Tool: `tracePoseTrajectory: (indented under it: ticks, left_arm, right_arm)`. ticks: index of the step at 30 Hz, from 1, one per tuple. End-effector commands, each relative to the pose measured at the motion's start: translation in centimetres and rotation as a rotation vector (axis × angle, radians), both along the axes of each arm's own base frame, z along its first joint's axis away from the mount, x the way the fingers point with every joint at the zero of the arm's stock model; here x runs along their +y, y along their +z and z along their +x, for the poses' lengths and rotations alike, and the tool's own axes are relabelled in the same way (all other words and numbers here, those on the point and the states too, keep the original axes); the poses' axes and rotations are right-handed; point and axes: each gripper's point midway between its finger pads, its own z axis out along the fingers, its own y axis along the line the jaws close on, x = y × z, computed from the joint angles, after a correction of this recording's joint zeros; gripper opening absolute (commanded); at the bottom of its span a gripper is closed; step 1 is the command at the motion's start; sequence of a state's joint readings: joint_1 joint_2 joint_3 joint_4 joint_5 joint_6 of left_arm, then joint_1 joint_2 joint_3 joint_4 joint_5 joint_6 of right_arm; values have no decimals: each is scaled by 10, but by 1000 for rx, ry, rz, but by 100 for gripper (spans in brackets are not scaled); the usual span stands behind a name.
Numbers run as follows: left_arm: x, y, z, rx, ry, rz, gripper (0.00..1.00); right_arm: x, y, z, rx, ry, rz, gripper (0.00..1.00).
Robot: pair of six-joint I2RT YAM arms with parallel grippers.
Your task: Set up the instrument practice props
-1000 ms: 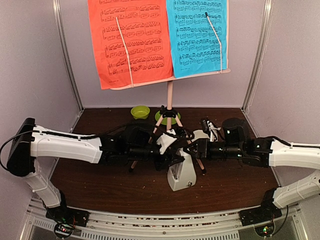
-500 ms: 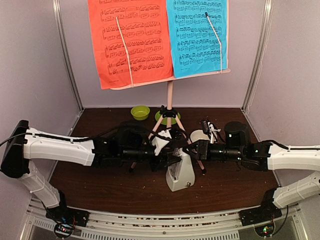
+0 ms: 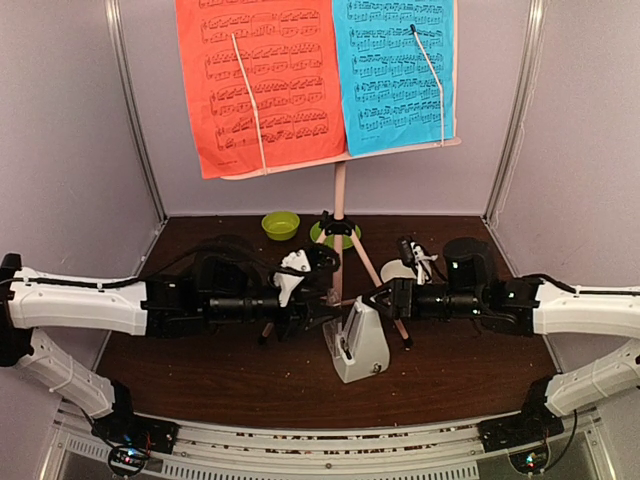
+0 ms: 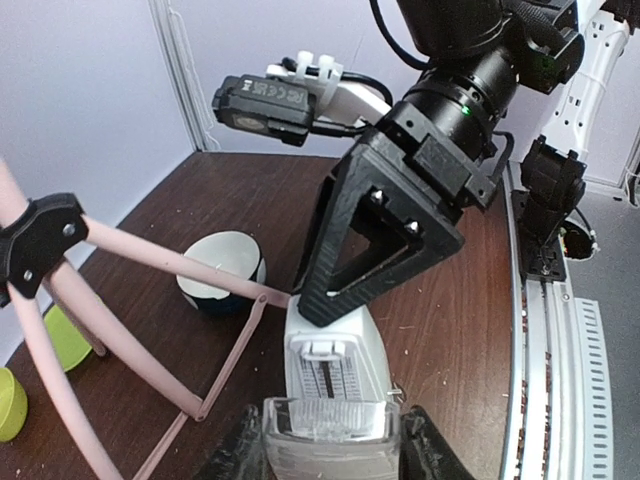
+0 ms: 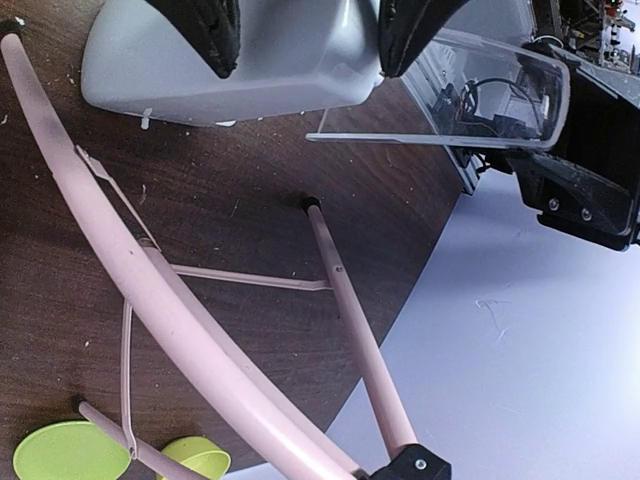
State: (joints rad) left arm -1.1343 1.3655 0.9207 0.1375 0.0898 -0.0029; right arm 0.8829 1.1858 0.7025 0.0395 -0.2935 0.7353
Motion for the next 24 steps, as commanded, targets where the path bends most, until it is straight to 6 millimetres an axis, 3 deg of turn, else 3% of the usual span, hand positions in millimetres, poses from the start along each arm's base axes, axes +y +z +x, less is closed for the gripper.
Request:
tracePoseTrajectory:
  ticks: [1, 7, 15, 19, 24]
  left_arm:
    - [30, 7, 7, 90, 111, -8, 5]
    - [88, -3, 26, 248, 306, 37, 5]
    - [182, -7, 82, 349, 635, 116, 7]
    - [211, -18, 115, 434, 753, 172, 7]
    - [220, -42, 159, 527, 844, 237, 6]
  right_arm:
    - [-29, -74, -20, 167, 23, -283, 50]
    - [-15, -45, -13, 126, 45, -237, 58]
    - [-5, -8, -6, 57, 66, -174, 73]
    - [0, 9, -4, 33, 78, -153, 80]
    - [4, 29, 1, 9, 80, -120, 87]
